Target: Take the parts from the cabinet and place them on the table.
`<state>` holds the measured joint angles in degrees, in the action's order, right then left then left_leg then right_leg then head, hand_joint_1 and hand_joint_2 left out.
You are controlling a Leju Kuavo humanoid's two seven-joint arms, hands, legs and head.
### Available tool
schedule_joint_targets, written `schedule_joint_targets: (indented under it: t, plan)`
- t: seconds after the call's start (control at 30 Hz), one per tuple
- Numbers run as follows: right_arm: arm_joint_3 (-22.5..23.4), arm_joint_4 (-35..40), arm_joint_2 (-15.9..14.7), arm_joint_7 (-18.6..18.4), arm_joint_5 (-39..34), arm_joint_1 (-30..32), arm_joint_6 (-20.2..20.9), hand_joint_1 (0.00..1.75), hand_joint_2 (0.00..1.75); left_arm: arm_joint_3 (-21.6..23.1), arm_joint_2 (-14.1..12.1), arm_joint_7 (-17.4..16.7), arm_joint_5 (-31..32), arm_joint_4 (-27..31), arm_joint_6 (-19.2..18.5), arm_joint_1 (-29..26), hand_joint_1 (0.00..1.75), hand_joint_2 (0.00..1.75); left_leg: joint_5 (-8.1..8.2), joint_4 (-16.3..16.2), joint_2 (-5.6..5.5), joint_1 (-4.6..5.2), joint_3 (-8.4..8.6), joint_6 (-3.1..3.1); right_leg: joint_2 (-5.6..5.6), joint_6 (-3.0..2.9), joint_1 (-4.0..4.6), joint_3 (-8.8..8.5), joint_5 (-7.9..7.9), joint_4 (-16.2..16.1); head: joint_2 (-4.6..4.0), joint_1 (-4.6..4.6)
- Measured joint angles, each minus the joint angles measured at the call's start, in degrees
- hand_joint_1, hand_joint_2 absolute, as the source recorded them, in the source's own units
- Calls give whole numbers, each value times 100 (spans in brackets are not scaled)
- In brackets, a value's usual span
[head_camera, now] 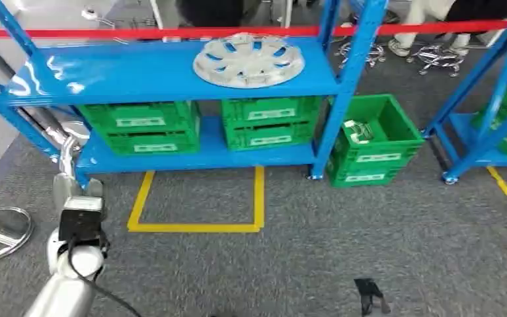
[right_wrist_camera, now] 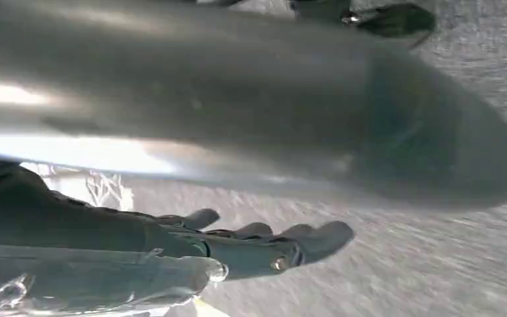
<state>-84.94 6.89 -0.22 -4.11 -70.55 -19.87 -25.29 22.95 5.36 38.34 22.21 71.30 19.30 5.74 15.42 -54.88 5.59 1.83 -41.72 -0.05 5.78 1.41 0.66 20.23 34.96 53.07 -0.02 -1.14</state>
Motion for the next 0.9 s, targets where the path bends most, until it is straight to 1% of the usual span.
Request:
schedule_joint_targets:
  t: [0.03,0.07,0.1,0.13,0.17,0.2,0.23,0.27,0.3,0.33,0.37,0.4,0.43,0.47,0.5,0.53,0.57,0.6,0.63,0.67,0.7,0.73,0.77,0.8,0.83,0.87,0.9]
  plan:
    - [0,2,-2,2,-5,-31,2,0,0,-11,2,4,0,7,0,8,0,0,117,40,-129,-55,46,-10,60,11,37,-297,-9,-39,0,49]
    - [0,0,-4,17,8,-95,0,0,0,-11,0,9,0,11,6,40,0,0,248,39,-225,-94,113,-21,46,27,44,-279,-137,98,0,53]
    - [0,0,-4,15,8,-152,-2,0,0,-15,15,9,-2,13,4,51,0,0,250,15,-327,-130,232,6,-34,48,18,-177,-236,277,2,71]
    - [0,0,-4,17,8,-188,0,0,0,-22,13,9,0,15,7,54,0,0,297,14,-418,-139,310,43,-310,67,-1,73,-404,744,-4,93]
    - [0,0,-4,18,15,-194,0,0,0,-22,22,9,0,13,2,56,0,0,391,24,-483,-148,395,66,-473,74,-13,428,-428,1282,2,68]
    - [0,0,-4,15,6,-175,0,0,0,-22,20,9,2,13,2,40,0,0,496,29,-580,-166,505,76,-533,73,-22,763,-223,1698,0,84]
    - [0,0,-4,9,6,-129,0,0,0,-24,17,9,2,13,0,12,0,0,598,44,-670,-182,621,78,-553,79,-24,1020,94,1906,0,96]
    - [0,4,-2,2,1,-83,4,0,0,-28,9,9,2,9,0,-15,0,0,706,62,-783,-201,771,68,-556,81,-29,1270,488,1981,0,103]
    - [0,6,2,-2,-3,-38,4,0,0,-31,2,9,2,6,0,-36,0,0,821,86,-906,-219,933,47,-561,102,-48,1509,805,1935,0,116]
    - [0,6,2,0,-1,-17,4,0,0,-31,2,9,2,6,-2,-49,0,0,928,106,-1005,-231,1080,40,-574,126,-79,1704,906,1798,0,119]
    - [0,6,2,0,-1,3,4,0,0,-31,0,9,2,4,-2,-57,0,0,1048,125,-1108,-249,1236,13,-603,166,-129,1878,760,1537,0,132]
    - [0,6,2,0,-1,34,4,0,0,-31,-2,9,2,2,-2,-64,0,0,1161,127,-1192,-267,1373,-15,-666,232,-200,2015,256,1192,0,132]
    - [0,6,2,0,-1,107,6,0,0,-31,-7,9,6,-2,2,-83,0,0,1278,123,-1262,-275,1460,-59,-801,308,-298,2133,-689,778,0,149]
    - [-2,6,11,7,8,185,11,0,0,-28,-26,11,9,-26,9,-101,0,0,1415,-23,-1370,-275,1565,-118,-900,301,-378,2253,-1760,267,0,180]
    - [-2,6,9,-4,2,187,35,0,0,-33,-29,28,32,-33,35,-120,0,0,1468,-75,-1402,-285,1525,-153,-857,209,-313,2160,-1804,488,0,154]
    - [-2,9,11,-22,-9,163,35,0,0,-39,-24,41,68,-31,92,-101,0,0,1548,-67,-1418,-341,1589,-201,-807,156,-259,2158,-1726,580,0,114]
    - [-2,9,15,-7,2,76,35,0,0,-37,-20,63,118,-18,138,-68,0,0,1502,-125,-1401,-358,1565,-220,-746,99,-230,2149,-1660,609,0,132]
    - [-2,9,26,2,14,-26,35,0,0,-35,-22,70,144,-18,164,-28,0,0,1341,-407,-1389,-355,1407,-254,-717,38,-250,2110,-1612,602,0,110]
    - [-4,2,17,4,23,-86,28,0,0,-33,-15,83,166,-15,192,-10,0,0,1069,-897,-1124,-324,1093,-297,-709,-12,-247,2046,-1555,568,0,108]
    - [-4,0,7,13,28,-117,24,0,0,-28,-11,87,175,-18,208,3,0,0,965,-1346,-818,-314,760,-353,-660,-49,-235,1968,-1494,539,0,59]
    - [-4,0,7,9,21,-116,28,0,0,-28,-11,87,177,-20,212,0,0,0,1137,-1647,-663,-317,484,-403,-620,-68,-204,1877,-1428,523,0,82]
    - [-4,0,4,0,12,-85,28,0,0,-28,-11,87,179,-24,219,1,0,0,1452,-1830,-595,-318,272,-424,-602,-86,-190,1784,-1346,519,0,66]
    - [-4,0,4,9,-25,-59,41,0,0,-26,-11,87,181,-26,225,2,0,0,1725,-1895,-574,-314,123,-425,-563,-98,-174,1703,-1276,518,0,77]
    - [-2,0,4,33,-82,-49,41,0,0,-28,-13,87,192,-29,232,2,0,0,1862,-1873,-574,-308,22,-394,-549,-111,-163,1626,-1219,518,0,66]
    - [-2,2,9,37,-121,-43,48,0,0,-28,-24,83,205,-33,249,4,0,0,1832,-1747,-574,-286,-17,-345,-543,-111,-158,1544,-1155,515,0,68]
    - [-2,2,11,52,-139,-48,54,0,0,-28,-24,81,214,-46,258,9,0,0,1575,-1466,-573,-252,22,-286,-540,-103,-153,1467,-1097,513,0,66]
    - [0,4,18,59,-171,-54,59,0,0,-28,-24,41,181,-72,256,25,0,0,1129,-1040,-569,-210,124,-218,-536,-97,-150,1394,-1045,510,0,49]
